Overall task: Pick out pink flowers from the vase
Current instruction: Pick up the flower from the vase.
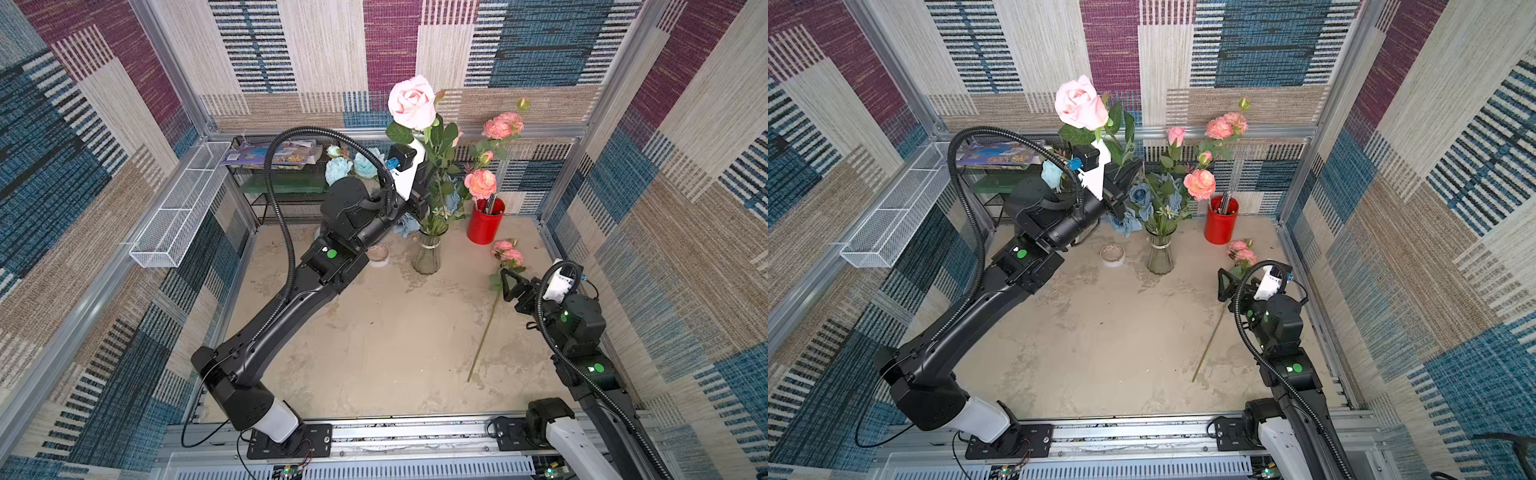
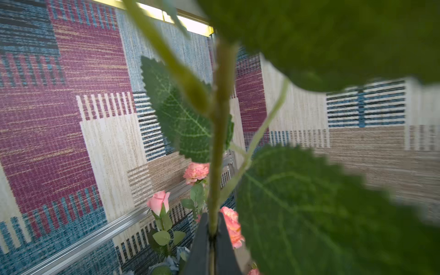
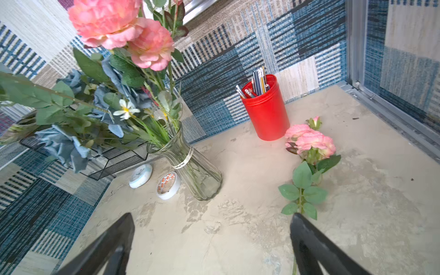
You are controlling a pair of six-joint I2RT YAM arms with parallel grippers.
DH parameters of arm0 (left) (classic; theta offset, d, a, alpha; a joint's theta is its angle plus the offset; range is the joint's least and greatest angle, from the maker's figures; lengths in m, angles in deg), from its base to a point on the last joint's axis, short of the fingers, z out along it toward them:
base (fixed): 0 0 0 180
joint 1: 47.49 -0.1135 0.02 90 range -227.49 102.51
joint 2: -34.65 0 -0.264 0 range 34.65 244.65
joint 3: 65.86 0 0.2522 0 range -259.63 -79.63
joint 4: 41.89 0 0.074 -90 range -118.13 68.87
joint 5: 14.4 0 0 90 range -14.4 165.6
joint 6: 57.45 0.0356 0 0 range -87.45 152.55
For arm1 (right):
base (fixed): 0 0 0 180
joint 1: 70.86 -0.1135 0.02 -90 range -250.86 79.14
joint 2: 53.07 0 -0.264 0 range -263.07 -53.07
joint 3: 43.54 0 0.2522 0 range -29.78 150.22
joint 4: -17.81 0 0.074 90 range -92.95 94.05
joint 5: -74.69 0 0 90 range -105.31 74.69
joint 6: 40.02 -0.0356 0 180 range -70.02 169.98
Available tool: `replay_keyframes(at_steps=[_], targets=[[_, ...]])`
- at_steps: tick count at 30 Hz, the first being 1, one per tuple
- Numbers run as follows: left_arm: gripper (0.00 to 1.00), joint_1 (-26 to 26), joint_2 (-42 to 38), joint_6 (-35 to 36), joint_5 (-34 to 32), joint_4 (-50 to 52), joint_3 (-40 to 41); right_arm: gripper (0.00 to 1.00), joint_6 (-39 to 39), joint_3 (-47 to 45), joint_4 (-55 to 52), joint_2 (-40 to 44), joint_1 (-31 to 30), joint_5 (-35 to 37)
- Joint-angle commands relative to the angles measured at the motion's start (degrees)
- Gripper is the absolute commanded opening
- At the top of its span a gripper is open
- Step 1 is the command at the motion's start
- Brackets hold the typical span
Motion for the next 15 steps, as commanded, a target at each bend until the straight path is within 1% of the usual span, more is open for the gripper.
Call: replay_keyframes(at_steps=[1, 4, 6, 10, 13, 15], targets=[[0.0, -0.4, -0.7, -0.7, 15.8, 15.3, -4.0, 0.96, 0.4, 1.0, 3.4, -0.5, -0.5, -7.3], [0.0, -0.4, -1.6, -1.9, 24.9, 20.9, -3.7, 0.96, 0.4, 1.1, 6.5, -0.5, -0.9, -13.2], [0.0, -0.4, -3.1, -2.9, 28.3, 21.6, -1.1, 0.96, 0.5, 1.1, 8.2, -0.7, -1.3, -15.8], [0.0, -0.4, -6.7, -4.3, 33.1, 21.5, 5.7, 0.97, 1.2, 2.1, 10.4, -0.7, -2.3, -22.6], [0.0, -0.4, -8.3, -6.8, 37.0, 21.7, 10.0, 0.98, 1.6, 3.3, 11.8, -0.8, -3.4, -25.4], [0.0, -0.4, -8.6, -8.8, 39.2, 22.3, 12.0, 1.0, 1.9, 4.2, 12.4, -1.4, -4.0, -28.0]])
